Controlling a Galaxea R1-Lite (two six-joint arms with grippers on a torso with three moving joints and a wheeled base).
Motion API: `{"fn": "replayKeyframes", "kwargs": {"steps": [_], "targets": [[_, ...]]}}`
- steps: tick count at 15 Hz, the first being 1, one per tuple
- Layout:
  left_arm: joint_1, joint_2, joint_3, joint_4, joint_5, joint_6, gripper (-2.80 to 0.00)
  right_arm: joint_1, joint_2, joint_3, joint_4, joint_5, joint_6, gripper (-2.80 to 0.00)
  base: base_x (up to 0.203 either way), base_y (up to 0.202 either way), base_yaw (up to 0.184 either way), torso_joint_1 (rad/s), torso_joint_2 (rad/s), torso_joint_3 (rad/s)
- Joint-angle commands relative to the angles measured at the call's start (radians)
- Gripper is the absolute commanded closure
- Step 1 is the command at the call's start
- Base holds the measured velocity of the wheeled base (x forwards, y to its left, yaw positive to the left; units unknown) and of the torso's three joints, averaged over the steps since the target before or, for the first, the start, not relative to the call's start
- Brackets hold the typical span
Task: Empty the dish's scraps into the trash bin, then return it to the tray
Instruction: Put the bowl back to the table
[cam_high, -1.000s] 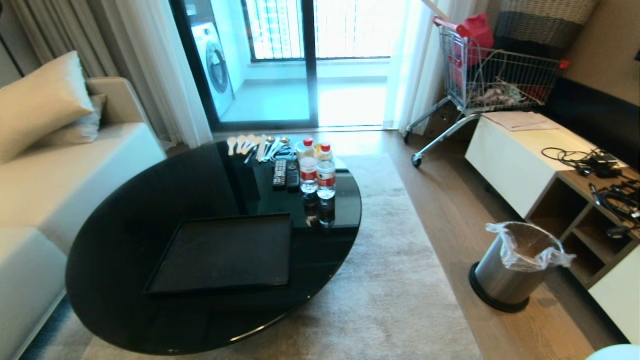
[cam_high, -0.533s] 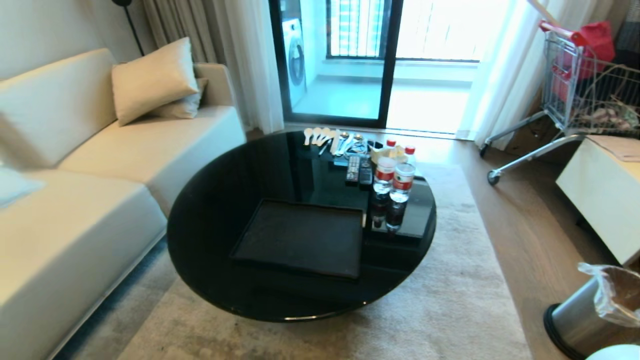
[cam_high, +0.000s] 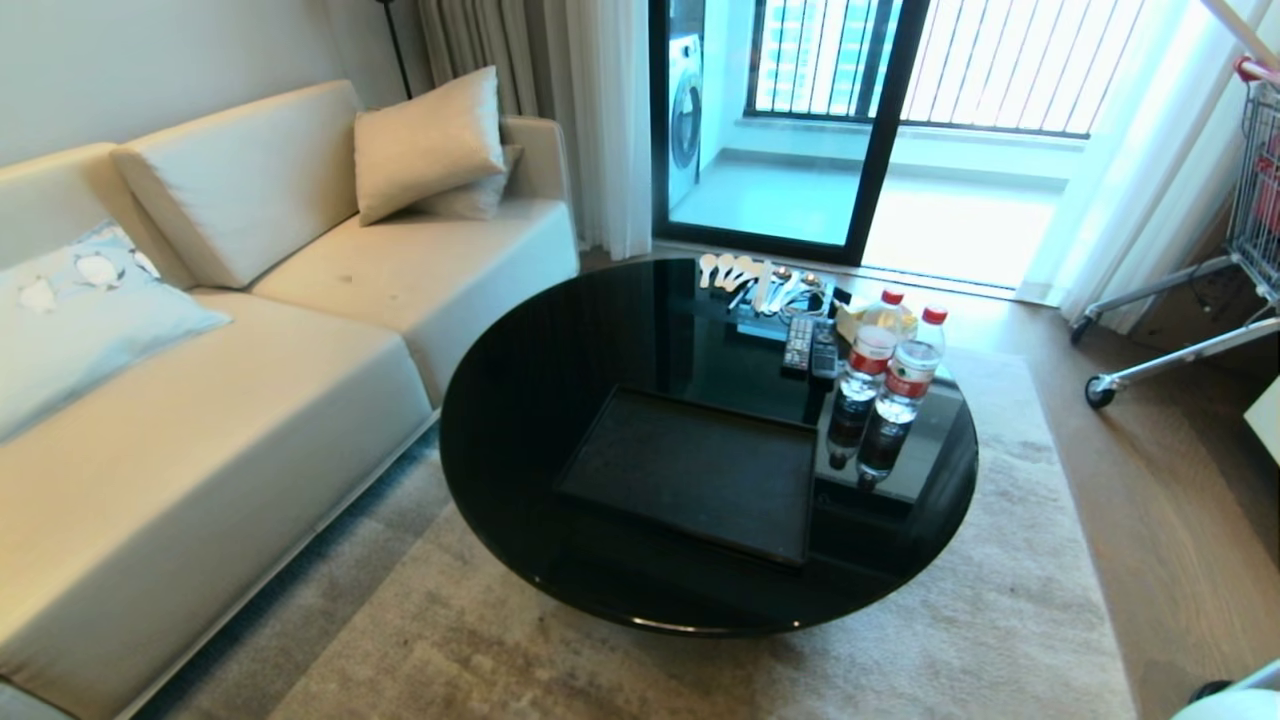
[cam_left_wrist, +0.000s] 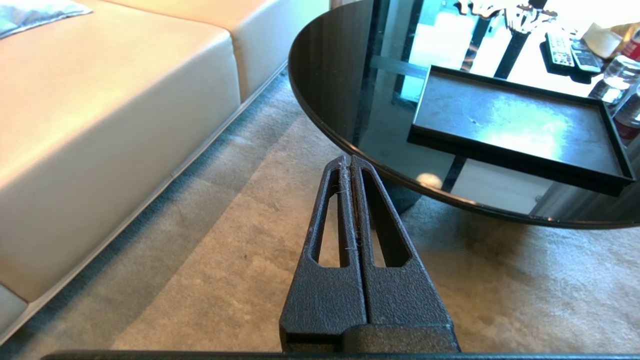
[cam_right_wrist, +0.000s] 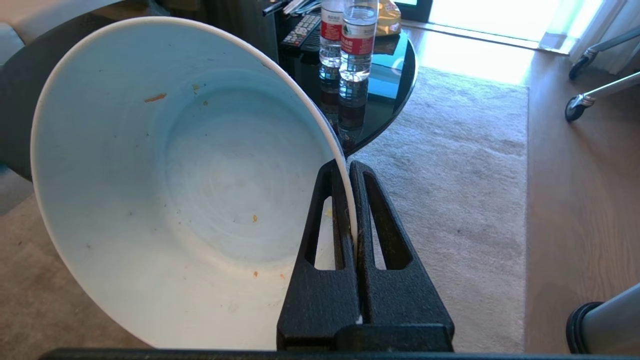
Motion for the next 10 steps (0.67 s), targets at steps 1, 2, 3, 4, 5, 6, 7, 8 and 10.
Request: {"fn": "replayKeyframes", "kwargs": {"steps": [1, 2, 3, 4, 5, 6, 7, 8, 10], "targets": [[0.000, 0.000, 0.000, 0.000, 0.000, -0.001, 0.00, 0.000, 0.001, -0.001, 0.000, 0.001, -0.001, 0.00, 0.000, 0.000, 0.000, 0.000, 0.00, 0.000], [0.000, 0.000, 0.000, 0.000, 0.000, -0.001, 0.00, 0.000, 0.001, -0.001, 0.000, 0.001, 0.000, 0.00, 0.000, 0.000, 0.000, 0.000, 0.00, 0.000], [0.000, 0.000, 0.000, 0.000, 0.000, -0.001, 0.00, 0.000, 0.001, -0.001, 0.000, 0.001, 0.000, 0.00, 0.000, 0.000, 0.000, 0.000, 0.00, 0.000], [0.000, 0.000, 0.000, 0.000, 0.000, -0.001, 0.00, 0.001, 0.001, 0.000, 0.000, 0.001, -0.001, 0.00, 0.000, 0.000, 0.000, 0.000, 0.00, 0.000], [0.000, 0.000, 0.000, 0.000, 0.000, -0.001, 0.00, 0.000, 0.001, 0.000, 0.000, 0.001, 0.000, 0.00, 0.000, 0.000, 0.000, 0.000, 0.00, 0.000], [0.000, 0.000, 0.000, 0.000, 0.000, -0.001, 0.00, 0.000, 0.001, -0.001, 0.000, 0.001, -0.001, 0.00, 0.000, 0.000, 0.000, 0.000, 0.00, 0.000], [0.000, 0.000, 0.000, 0.000, 0.000, -0.001, 0.00, 0.000, 0.001, 0.000, 0.000, 0.001, -0.001, 0.00, 0.000, 0.000, 0.000, 0.000, 0.00, 0.000], [0.000, 0.000, 0.000, 0.000, 0.000, -0.001, 0.00, 0.000, 0.001, 0.000, 0.000, 0.001, -0.001, 0.00, 0.000, 0.000, 0.000, 0.000, 0.00, 0.000], [0.000, 0.000, 0.000, 0.000, 0.000, -0.001, 0.00, 0.000, 0.001, -0.001, 0.000, 0.001, 0.000, 0.00, 0.000, 0.000, 0.000, 0.000, 0.00, 0.000]]}}
